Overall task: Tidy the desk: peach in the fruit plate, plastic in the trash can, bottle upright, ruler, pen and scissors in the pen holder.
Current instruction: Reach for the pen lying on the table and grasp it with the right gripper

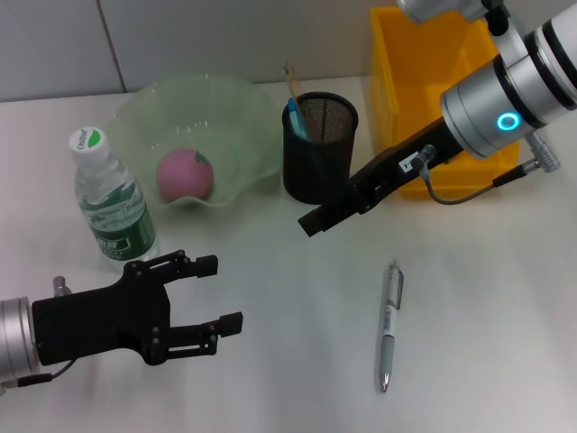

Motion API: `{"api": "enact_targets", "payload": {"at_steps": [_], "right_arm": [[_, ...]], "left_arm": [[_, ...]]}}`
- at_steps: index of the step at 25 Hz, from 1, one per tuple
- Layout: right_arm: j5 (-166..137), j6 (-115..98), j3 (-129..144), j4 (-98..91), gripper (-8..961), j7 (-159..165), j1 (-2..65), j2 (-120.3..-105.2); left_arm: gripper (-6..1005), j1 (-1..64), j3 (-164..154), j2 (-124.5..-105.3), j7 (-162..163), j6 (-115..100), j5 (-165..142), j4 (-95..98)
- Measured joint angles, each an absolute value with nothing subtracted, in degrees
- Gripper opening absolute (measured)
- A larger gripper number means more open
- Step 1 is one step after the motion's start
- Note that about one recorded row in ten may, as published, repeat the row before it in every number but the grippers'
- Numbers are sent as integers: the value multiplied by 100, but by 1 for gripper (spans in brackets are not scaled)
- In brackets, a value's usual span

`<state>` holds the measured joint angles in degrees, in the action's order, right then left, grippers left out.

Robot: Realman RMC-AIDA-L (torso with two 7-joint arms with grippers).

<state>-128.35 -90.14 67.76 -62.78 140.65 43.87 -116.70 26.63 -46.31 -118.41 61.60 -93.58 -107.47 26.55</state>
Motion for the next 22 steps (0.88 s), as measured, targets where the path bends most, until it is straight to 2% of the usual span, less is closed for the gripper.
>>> {"api": "enact_targets", "payload": {"at_steps": [12, 22], "right_arm": [[-13656, -9032, 6966, -6306, 649, 13741, 4559, -11827], [-13684, -9496, 7146, -6237, 647, 11696, 4833, -11839]], "left_arm": [[808, 2663, -4632, -11835, 6249, -9370, -10738, 2660], [806, 2599, -4632, -11837, 6249, -9411, -10739, 2705]]}}
